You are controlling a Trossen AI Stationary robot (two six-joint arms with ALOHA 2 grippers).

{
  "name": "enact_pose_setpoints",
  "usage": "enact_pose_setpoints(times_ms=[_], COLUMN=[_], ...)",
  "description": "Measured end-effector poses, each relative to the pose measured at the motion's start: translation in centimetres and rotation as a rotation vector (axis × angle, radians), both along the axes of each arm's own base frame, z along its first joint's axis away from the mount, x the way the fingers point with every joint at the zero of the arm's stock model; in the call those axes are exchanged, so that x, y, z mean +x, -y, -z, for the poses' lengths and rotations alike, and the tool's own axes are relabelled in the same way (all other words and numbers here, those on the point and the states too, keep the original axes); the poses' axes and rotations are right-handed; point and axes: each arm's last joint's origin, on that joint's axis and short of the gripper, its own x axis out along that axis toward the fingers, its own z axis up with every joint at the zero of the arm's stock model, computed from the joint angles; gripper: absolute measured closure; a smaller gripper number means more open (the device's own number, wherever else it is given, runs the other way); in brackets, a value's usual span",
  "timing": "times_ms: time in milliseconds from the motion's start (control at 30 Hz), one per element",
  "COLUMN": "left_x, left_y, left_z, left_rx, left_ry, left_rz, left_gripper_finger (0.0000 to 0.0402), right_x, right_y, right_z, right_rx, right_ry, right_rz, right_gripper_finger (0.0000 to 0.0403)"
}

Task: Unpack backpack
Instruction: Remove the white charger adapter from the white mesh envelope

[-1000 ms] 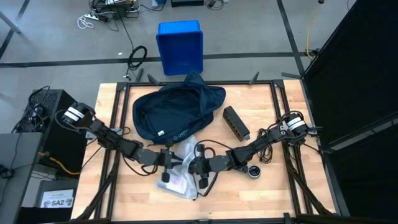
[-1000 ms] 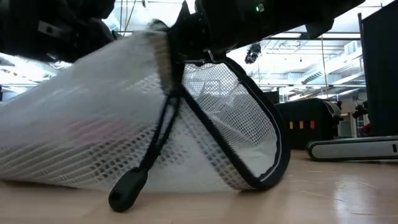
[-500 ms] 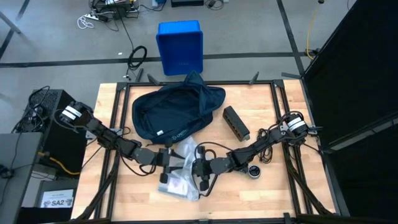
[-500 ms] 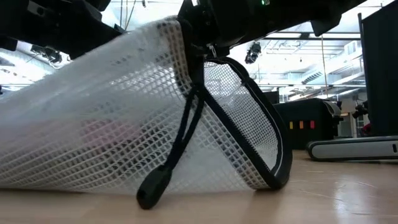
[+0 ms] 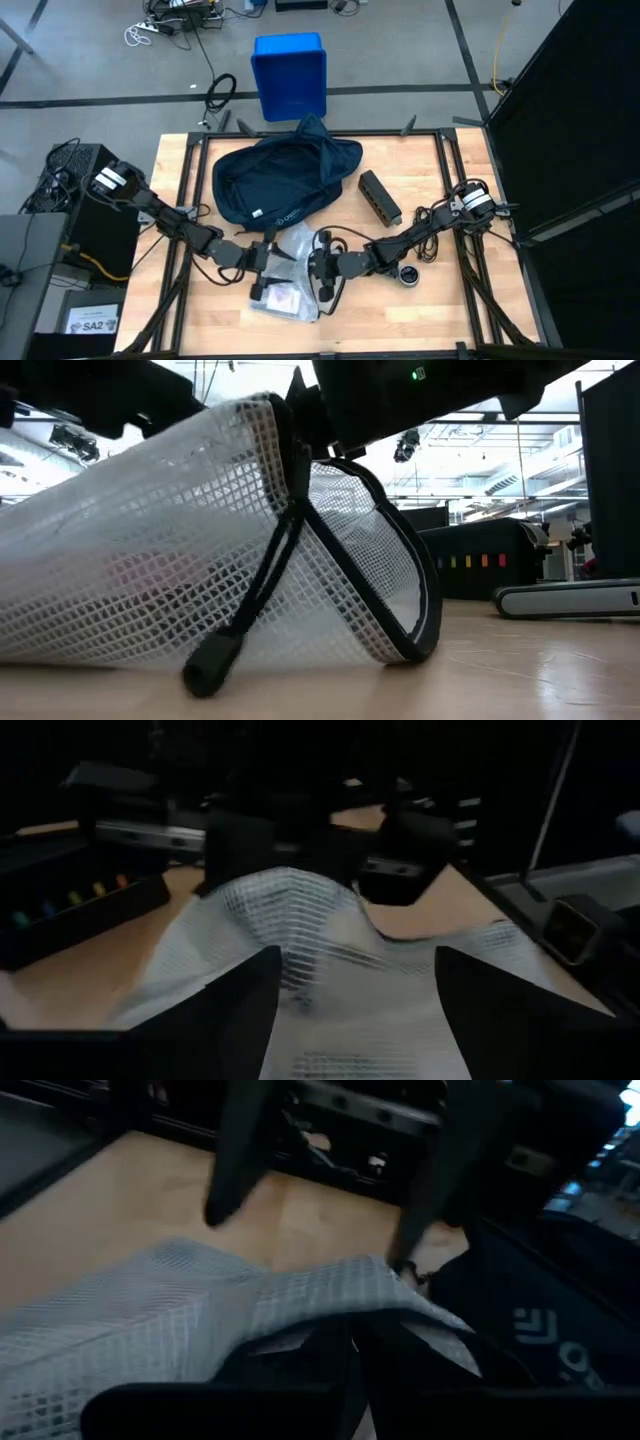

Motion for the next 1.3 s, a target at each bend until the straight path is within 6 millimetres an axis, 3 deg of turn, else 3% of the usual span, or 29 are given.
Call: enact_pose_setpoints(times_ms=[133,367,667,1133,1300], left_x=[0.0,0.3,0.7,4.2,4.3], left_y=[0.0,-0.9,-1.2,-1.0,-1.1], left_z=[-0.2,0.5,0.6,1.4,1.4], left_rx=[-0.005,0.056,0.043,0.067,0.105], left_ry=[0.015,-0.016,-0.006,-0.054,-0.056], left_rz=[-0.011,-0.179,-0.181,-0.153,-0.157], left_gripper_finger=[0.0162,0.0162,0.0162,0.0165,0.0167], right_x=[0.0,0.1,0.3,0.5,0.4], right_y=[0.0,0.0,0.2,0.5,0.3], right_z=[-0.1,-0.3,-0.6,-0.8,-0.8], right_rx=[0.0,0.014,0.031,0.048,0.046], right_ry=[0.007,0.031,0.069,0.086,0.084], right_rz=[0.009,-0.001,-0.002,-0.021,-0.03], right_gripper_finger=[0.0401,0.0401,0.0402,0.0402,0.0401])
